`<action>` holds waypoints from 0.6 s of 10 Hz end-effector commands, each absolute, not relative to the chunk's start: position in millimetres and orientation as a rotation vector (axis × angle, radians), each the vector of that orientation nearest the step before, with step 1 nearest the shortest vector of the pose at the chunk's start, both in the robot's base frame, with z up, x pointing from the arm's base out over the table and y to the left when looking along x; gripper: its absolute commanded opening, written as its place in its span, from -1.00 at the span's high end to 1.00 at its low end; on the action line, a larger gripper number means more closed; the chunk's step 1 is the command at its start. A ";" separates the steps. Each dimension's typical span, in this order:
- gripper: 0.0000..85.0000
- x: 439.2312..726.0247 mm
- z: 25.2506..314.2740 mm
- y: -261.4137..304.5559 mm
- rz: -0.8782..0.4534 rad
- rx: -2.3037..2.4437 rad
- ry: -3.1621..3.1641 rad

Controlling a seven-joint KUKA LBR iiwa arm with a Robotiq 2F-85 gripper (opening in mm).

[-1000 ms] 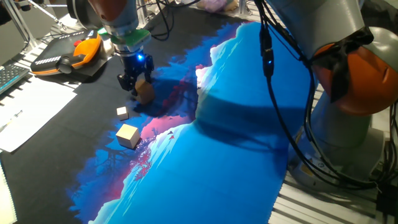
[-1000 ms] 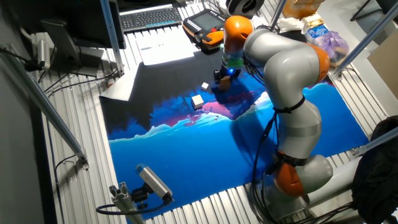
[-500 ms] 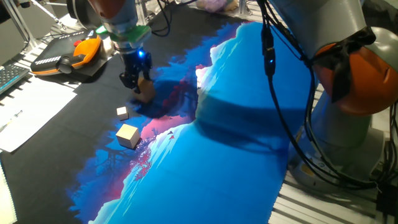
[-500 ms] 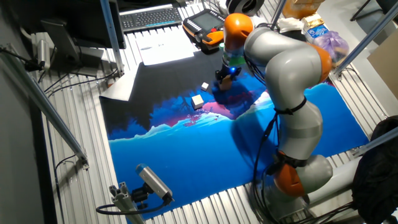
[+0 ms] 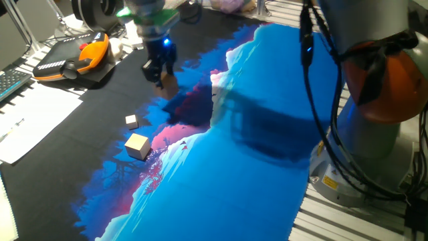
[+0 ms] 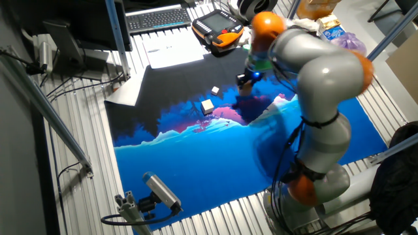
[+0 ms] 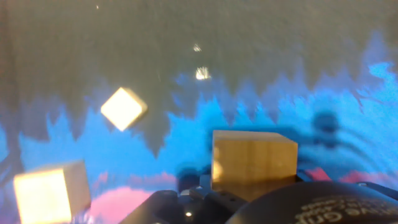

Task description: Pick up one small block

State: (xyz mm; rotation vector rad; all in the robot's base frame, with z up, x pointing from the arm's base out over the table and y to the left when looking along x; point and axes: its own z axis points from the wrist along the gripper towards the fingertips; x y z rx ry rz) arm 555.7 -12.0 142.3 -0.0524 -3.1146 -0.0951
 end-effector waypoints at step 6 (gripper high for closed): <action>1.00 521.2 195.6 -21.4 -0.039 0.027 -3.143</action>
